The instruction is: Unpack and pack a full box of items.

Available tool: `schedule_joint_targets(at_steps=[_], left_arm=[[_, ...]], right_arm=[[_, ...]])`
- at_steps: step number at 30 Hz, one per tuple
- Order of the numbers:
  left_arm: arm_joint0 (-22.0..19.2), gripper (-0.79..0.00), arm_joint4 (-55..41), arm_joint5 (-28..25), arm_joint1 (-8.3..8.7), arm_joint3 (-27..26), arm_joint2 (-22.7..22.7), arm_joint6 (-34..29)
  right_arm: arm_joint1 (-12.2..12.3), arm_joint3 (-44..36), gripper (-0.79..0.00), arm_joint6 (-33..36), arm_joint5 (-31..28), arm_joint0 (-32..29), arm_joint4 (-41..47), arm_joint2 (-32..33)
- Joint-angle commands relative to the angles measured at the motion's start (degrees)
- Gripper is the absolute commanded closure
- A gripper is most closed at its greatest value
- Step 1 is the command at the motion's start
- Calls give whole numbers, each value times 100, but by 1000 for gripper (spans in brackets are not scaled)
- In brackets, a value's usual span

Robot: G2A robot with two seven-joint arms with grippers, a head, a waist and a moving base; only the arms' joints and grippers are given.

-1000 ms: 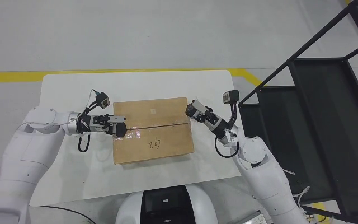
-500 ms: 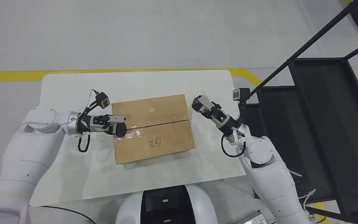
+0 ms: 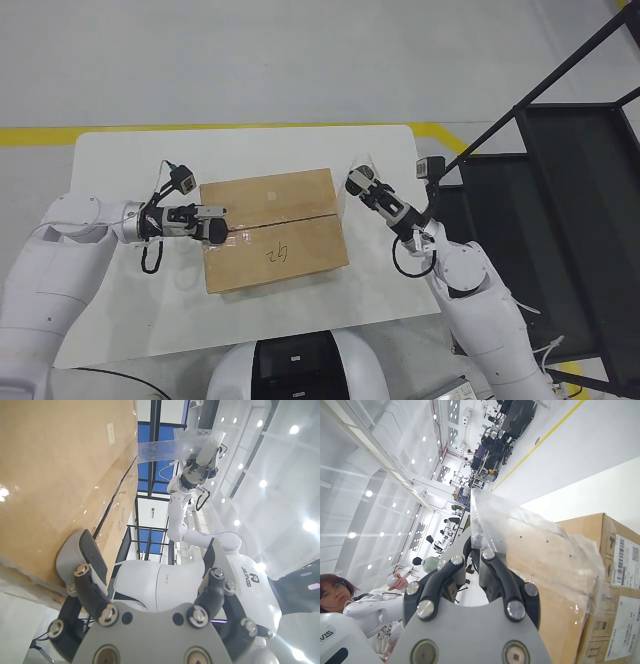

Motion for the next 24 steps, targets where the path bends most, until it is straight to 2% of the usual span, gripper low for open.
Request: schedule_joint_targets(at_steps=[1,6,11,17,20,24], left_arm=[[50,-785,5,-6,23,-54,-78,25],[229,-785,-32,-82,100,-209,-368,147],[518,-785,-97,-104,227,-300,-856,352],[980,-785,32,180,380,-473,-1315,430],[1078,-785,255,436,384,-539,-1228,549],[961,-785,233,524,289,-431,-900,649]], right_arm=[[3,-7,0,48,-3,2,10,-14],[19,-71,0,273,28,-8,94,-16],[38,-58,0,462,90,-9,99,-16],[58,-31,0,652,141,-14,96,-26],[69,-2,0,696,144,-32,115,0],[89,-14,0,759,170,-79,121,66]])
